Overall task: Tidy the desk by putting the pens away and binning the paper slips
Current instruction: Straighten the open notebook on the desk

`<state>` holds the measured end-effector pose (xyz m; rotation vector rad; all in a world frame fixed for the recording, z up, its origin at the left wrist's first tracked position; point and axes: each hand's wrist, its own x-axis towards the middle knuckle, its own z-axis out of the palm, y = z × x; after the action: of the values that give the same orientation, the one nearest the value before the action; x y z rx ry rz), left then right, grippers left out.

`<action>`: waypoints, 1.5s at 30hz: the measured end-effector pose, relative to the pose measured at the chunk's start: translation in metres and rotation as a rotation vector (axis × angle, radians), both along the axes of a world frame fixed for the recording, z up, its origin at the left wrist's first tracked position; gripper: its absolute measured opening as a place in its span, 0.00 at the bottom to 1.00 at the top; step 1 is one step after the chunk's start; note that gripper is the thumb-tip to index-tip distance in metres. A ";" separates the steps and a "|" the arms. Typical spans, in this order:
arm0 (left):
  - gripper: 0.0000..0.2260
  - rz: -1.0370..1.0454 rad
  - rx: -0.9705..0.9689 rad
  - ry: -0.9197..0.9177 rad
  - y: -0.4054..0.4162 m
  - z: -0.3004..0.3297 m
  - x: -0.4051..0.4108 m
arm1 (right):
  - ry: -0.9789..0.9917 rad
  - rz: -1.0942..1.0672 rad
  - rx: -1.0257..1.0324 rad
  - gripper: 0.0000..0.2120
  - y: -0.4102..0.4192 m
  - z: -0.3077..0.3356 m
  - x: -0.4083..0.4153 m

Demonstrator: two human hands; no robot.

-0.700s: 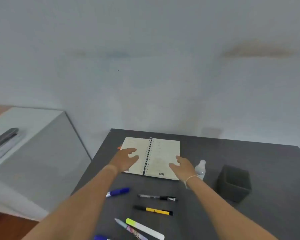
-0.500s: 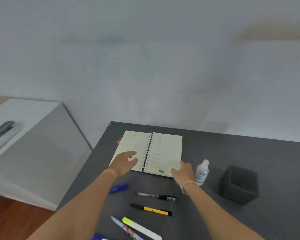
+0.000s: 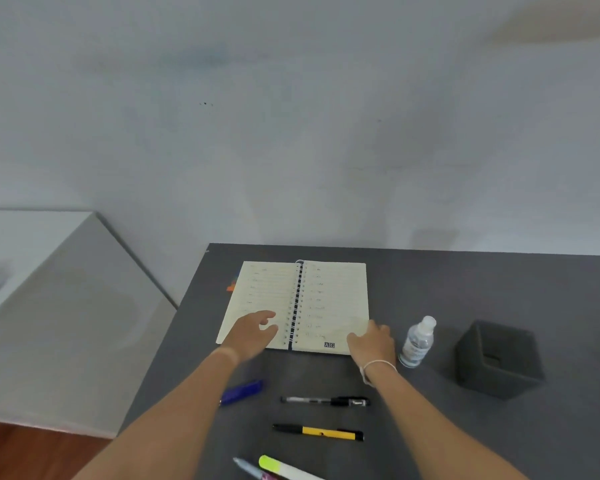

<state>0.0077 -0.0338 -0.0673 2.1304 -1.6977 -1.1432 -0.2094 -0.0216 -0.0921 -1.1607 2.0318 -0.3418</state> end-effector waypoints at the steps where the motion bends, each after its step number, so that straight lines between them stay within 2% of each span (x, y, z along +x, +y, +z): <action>1: 0.19 -0.007 0.000 0.010 -0.003 0.000 0.001 | 0.009 -0.001 -0.001 0.21 0.001 0.000 0.001; 5: 0.18 -0.039 -0.015 0.050 -0.011 -0.002 0.004 | 0.039 -0.031 -0.035 0.20 0.004 0.004 0.009; 8: 0.18 -0.038 -0.018 0.095 -0.016 -0.001 0.007 | 0.007 -0.077 -0.143 0.20 0.004 0.009 0.016; 10: 0.18 -0.014 -0.027 0.134 -0.019 -0.001 0.010 | -0.158 -0.181 -0.232 0.19 0.003 0.016 0.022; 12: 0.18 0.000 -0.035 0.167 -0.022 0.001 0.012 | -0.421 -0.316 -0.289 0.17 0.000 0.025 0.030; 16: 0.18 -0.019 -0.058 0.201 -0.025 0.005 0.018 | -0.825 -0.448 -0.231 0.16 -0.009 0.037 0.043; 19: 0.18 -0.014 -0.073 0.236 -0.028 0.012 0.024 | -0.952 -0.507 -0.206 0.19 -0.013 0.039 0.050; 22: 0.17 0.025 -0.068 0.301 -0.031 0.023 0.028 | -0.956 -0.452 -0.181 0.27 -0.012 0.041 0.060; 25: 0.07 0.075 -0.077 0.378 -0.035 0.029 0.033 | -0.960 -0.426 -0.164 0.27 -0.011 0.051 0.070; 30: 0.10 0.152 -0.112 0.458 -0.040 0.045 0.046 | -1.004 -0.268 -0.113 0.25 -0.014 0.056 0.093; 35: 0.10 0.201 -0.182 0.450 -0.043 0.057 0.065 | -0.889 -0.090 -0.078 0.27 -0.013 0.058 0.111; 37: 0.08 0.168 -0.229 0.394 -0.044 0.057 0.070 | -0.830 -0.038 -0.058 0.27 -0.012 0.056 0.112; 39: 0.18 0.120 -0.280 0.284 -0.044 0.054 0.071 | -0.770 -0.020 -0.054 0.24 -0.013 0.054 0.110; 41: 0.22 0.065 -0.329 0.163 -0.041 0.052 0.070 | -0.697 -0.013 -0.063 0.23 -0.014 0.053 0.104; 45: 0.22 -0.157 -0.353 -0.110 -0.036 0.038 0.061 | -0.471 0.068 -0.143 0.21 -0.007 0.045 0.086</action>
<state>0.0684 -0.0701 -0.0296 1.9001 -1.9729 -0.7020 -0.1236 -0.0290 -0.0470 -1.1074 1.5737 -0.6680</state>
